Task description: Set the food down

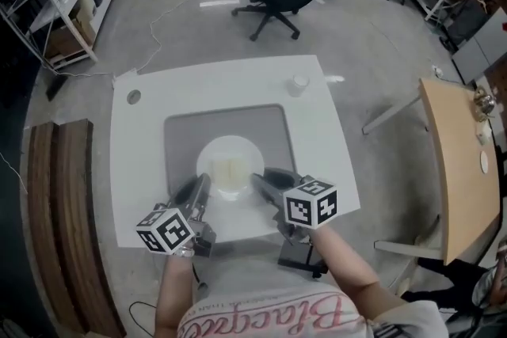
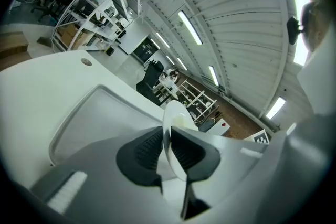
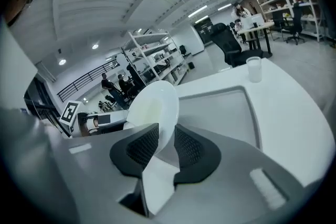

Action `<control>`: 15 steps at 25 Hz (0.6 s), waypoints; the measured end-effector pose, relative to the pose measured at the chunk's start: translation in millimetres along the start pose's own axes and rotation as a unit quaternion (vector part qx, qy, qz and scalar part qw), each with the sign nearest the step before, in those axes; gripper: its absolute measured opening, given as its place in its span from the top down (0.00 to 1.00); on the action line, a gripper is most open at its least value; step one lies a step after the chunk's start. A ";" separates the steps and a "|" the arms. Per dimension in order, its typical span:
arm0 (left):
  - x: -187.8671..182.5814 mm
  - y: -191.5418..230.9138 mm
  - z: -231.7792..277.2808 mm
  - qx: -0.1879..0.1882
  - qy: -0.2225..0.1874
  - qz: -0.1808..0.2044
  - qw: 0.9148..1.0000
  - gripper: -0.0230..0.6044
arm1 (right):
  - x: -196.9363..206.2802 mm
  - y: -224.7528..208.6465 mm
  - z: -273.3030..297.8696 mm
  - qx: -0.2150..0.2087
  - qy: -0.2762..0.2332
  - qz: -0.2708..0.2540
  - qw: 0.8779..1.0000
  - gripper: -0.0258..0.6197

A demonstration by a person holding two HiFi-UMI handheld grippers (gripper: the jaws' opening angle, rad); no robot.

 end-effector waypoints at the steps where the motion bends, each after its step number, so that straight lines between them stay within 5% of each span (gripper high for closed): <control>1: 6.3 5.1 -0.5 -0.011 0.010 -0.006 1.000 0.89 | 7.5 -1.4 3.1 -0.004 0.013 0.014 1.000 0.82; 7: 25.4 39.9 28.3 -0.061 0.057 -0.024 0.996 0.88 | 22.2 -35.0 32.2 -0.017 0.064 0.065 0.996 0.82; 12: 43.0 58.9 29.7 -0.107 0.096 -0.060 0.988 0.86 | 38.3 -39.0 45.3 -0.007 0.106 0.055 0.993 0.81; 15: 48.1 64.4 30.8 -0.135 0.118 -0.049 0.983 0.86 | 42.7 -39.9 47.9 -0.001 0.121 0.051 0.991 0.81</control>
Point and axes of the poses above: the fingertips, and each gripper's own axes: z forward along the fingers, y to its left, x out of its underside, the point moved 1 cm from there along -z, backward along the fingers, and after that the axes turned 4 degrees about y, right-handed, at the moved point
